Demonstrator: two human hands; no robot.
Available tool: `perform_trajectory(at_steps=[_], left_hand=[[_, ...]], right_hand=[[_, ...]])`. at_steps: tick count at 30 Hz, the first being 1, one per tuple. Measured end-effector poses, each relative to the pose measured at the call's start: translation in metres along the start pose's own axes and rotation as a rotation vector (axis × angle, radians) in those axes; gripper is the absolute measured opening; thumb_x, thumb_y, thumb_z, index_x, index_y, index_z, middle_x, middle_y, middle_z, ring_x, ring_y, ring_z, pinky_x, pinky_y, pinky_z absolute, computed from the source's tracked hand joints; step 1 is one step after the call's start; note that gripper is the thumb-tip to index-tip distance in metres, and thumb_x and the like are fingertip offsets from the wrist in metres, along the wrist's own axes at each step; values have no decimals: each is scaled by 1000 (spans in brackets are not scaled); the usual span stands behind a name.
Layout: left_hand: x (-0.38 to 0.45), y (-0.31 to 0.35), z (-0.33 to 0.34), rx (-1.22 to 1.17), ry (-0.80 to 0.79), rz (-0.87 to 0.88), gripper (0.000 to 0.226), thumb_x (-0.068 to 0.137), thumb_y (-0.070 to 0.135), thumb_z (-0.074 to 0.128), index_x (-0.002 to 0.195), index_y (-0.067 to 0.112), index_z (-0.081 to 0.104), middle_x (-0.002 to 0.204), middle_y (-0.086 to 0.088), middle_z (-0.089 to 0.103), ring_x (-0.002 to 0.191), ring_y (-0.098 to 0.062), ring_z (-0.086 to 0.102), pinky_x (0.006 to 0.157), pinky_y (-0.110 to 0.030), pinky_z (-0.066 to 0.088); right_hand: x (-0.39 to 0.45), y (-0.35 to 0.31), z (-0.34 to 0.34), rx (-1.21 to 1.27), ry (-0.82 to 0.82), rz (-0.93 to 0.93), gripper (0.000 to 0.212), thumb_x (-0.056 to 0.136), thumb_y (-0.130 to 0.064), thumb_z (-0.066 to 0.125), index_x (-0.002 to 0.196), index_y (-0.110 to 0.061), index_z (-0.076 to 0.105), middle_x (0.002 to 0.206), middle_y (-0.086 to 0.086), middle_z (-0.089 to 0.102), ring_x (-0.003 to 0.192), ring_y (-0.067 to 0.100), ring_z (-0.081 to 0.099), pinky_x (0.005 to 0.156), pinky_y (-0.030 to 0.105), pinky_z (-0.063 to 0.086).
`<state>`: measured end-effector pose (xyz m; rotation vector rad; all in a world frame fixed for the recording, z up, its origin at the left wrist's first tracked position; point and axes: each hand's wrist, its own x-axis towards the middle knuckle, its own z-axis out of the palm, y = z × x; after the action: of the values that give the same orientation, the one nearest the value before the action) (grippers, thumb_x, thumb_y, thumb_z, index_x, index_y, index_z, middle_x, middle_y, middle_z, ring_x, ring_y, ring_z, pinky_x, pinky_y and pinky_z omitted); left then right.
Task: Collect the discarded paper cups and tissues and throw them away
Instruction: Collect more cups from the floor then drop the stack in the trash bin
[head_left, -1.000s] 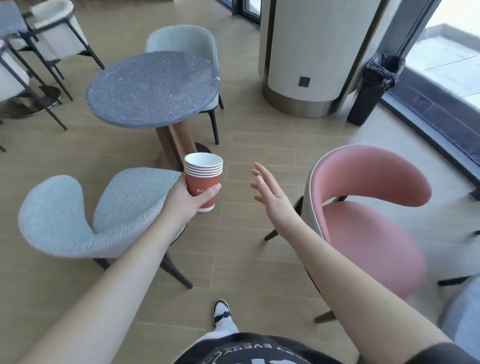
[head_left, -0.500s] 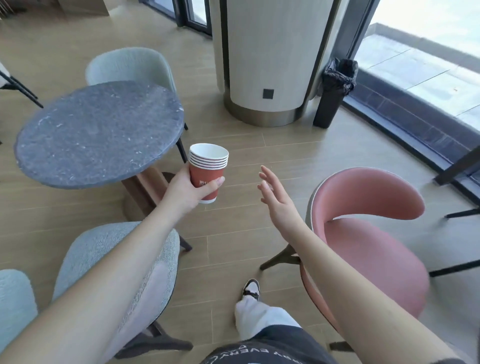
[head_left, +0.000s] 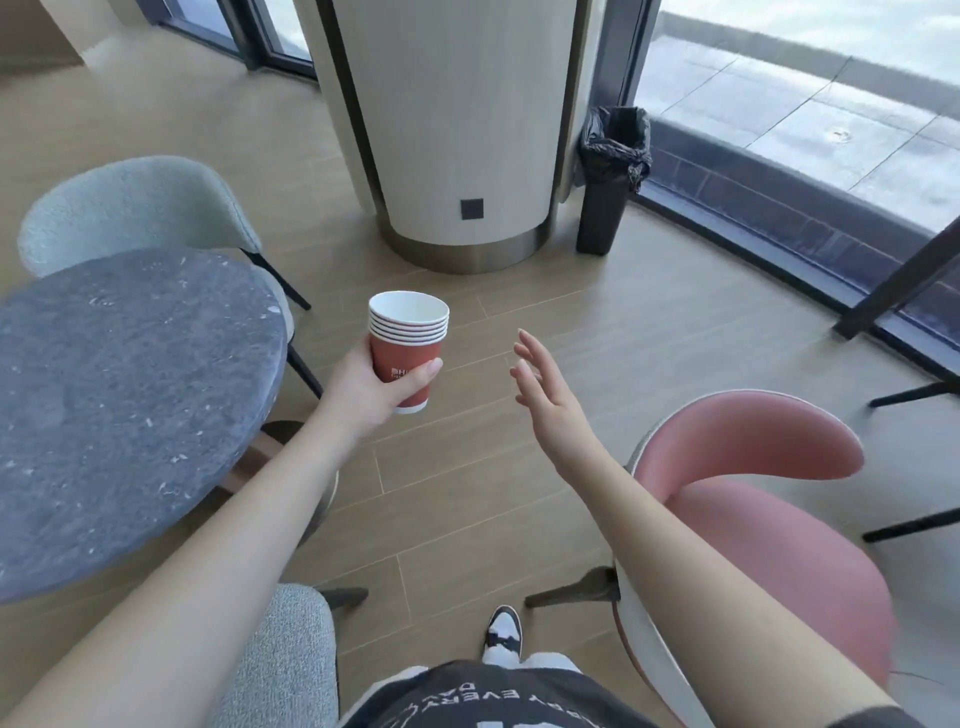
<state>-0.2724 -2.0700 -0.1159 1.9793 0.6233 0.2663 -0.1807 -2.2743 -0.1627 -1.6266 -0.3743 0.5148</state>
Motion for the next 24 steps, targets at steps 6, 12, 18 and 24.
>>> perform_trajectory(at_steps=[6,12,18,24], left_hand=[[80,10,27,0,-101,39,42,75,41,85,107,35,59,103,20,68,91,10,63,73,-12,46],[167,12,49,-16,-248,93,49,72,41,88,111,36,58,108,18,69,95,7,64,75,-11,47],[270,33,52,24,-377,182,56,60,56,80,109,46,55,105,26,66,92,18,59,73,-10,42],[362,73,78,27,-502,289,56,65,53,85,112,43,56,105,26,66,94,14,60,72,-10,43]], right_hand=[[53,2,-22,15,123,2,52,86,-71,46,136,-65,38,149,-23,43,135,2,46,115,44,39],[109,9,-37,27,272,49,43,84,-72,46,126,-73,38,149,-20,43,134,3,47,115,46,38],[181,-9,-45,70,458,45,43,87,-67,46,129,-65,40,149,-16,44,136,7,46,116,45,38],[230,-16,-59,115,603,72,39,105,-39,43,143,-46,38,149,-9,44,138,10,44,117,46,36]])
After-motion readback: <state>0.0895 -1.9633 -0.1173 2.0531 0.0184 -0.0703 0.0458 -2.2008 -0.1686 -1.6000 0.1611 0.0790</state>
